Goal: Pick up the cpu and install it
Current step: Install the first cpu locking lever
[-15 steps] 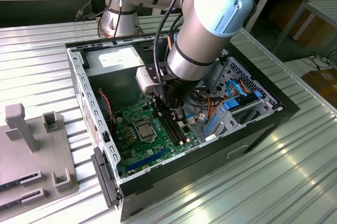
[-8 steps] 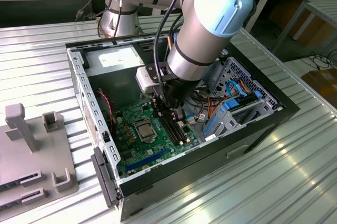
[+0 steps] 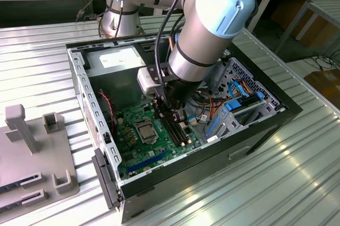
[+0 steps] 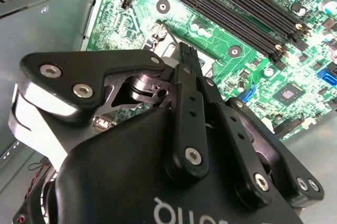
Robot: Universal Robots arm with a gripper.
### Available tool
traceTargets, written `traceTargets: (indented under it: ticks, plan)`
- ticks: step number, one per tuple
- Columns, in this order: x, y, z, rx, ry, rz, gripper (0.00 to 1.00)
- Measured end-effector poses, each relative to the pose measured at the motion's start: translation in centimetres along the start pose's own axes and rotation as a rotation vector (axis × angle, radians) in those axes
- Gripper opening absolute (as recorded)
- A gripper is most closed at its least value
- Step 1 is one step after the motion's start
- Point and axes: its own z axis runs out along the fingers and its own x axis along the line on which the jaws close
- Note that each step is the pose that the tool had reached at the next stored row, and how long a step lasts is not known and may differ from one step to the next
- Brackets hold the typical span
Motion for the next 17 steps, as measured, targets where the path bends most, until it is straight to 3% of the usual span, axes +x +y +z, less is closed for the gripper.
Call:
traceTargets:
  ticks: [10,17]
  plan:
    - [1.20,0.03,0.45,0.0013,0.0000,0.000,0.11]
    - [1.36,-0.02,0.90,0.0014,0.0000,0.000,0.11]
